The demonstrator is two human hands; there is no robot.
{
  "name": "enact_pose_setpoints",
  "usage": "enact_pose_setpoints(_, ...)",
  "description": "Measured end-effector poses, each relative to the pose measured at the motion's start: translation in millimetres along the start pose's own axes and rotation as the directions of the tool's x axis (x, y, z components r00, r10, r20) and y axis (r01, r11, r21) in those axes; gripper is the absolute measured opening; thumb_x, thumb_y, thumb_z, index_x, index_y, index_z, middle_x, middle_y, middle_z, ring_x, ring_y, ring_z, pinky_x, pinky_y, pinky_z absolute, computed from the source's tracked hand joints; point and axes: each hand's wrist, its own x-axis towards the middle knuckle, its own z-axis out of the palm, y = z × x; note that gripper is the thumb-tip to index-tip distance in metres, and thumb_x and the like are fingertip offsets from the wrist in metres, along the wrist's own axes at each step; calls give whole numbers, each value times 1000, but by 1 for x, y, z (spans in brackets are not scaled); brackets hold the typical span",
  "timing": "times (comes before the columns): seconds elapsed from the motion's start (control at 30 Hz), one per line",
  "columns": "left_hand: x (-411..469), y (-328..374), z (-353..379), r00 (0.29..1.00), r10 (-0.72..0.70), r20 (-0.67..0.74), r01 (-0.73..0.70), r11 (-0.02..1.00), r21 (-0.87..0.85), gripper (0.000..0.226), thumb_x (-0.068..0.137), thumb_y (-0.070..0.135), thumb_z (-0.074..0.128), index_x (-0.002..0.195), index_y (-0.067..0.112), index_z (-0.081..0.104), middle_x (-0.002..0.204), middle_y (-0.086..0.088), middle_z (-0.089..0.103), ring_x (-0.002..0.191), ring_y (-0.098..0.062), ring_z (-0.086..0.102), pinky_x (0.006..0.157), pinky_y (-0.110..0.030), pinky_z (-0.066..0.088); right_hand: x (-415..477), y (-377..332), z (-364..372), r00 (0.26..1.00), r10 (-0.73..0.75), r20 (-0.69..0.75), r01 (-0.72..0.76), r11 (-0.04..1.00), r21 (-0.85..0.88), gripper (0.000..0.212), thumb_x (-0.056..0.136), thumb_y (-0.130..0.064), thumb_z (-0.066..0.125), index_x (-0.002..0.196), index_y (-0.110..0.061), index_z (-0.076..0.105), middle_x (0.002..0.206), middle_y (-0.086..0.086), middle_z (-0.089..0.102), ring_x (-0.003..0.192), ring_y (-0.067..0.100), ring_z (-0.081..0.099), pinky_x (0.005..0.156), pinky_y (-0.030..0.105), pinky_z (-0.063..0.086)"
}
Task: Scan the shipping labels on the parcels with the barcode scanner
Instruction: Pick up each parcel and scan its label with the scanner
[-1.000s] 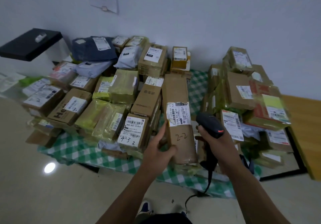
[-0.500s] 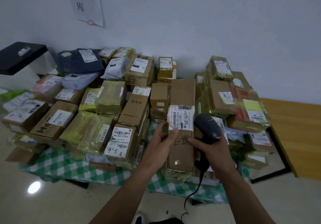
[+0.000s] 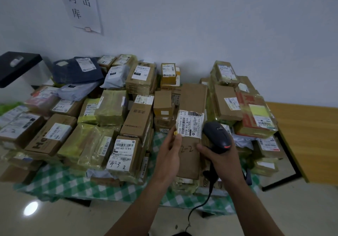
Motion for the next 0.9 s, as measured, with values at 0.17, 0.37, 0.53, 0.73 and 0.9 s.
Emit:
enact_pose_setpoints(0.17, 19, 23, -24, 992, 121, 22, -121, 933, 338, 33, 106, 53, 44, 138, 62, 47, 118, 23, 60, 105, 16, 58, 86, -10, 48, 4, -14, -9, 999, -34, 10, 35, 947, -320, 57, 83, -35, 86, 125, -53, 52, 120, -20, 68, 107, 8, 68, 91, 40, 58)
enact_pose_setpoints(0.37, 60, 34, -39, 986, 154, 67, -157, 710, 687, 49, 103, 66, 34, 151, 58, 34, 145, 4, 47, 133, -18, 49, 108, -52, 47, 10, -42, -11, 985, -18, 169, 110, 824, -555, 64, 87, -38, 83, 133, -47, 39, 108, -35, 51, 91, -11, 55, 74, 8, 42)
enact_pose_setpoints(0.53, 84, 38, -38, 985, 144, 99, -169, 632, 756, 51, 104, 65, 35, 154, 53, 34, 148, 0, 50, 136, -25, 50, 108, -53, 48, 12, -46, -4, 980, -24, 199, 141, 788, -600, 70, 86, -41, 82, 144, -38, 42, 108, -39, 47, 92, -6, 54, 81, 14, 44)
enact_pose_setpoints(0.73, 95, 37, -38, 982, 141, 129, -187, 576, 796, 53, 105, 62, 34, 156, 48, 35, 150, -2, 50, 135, -26, 52, 108, -51, 48, 11, -46, -6, 971, 3, 241, 153, 763, -628, 64, 88, -43, 80, 141, -40, 43, 107, -33, 53, 94, -2, 58, 80, 19, 48)
enact_pose_setpoints(0.9, 97, 34, -35, 973, 179, 144, -219, 533, 817, 49, 107, 59, 34, 154, 47, 39, 150, -1, 51, 135, -26, 51, 107, -46, 48, 11, -45, -9, 967, 4, 254, 164, 753, -637, 59, 88, -41, 80, 131, -46, 40, 106, -31, 55, 94, -5, 58, 76, 15, 45)
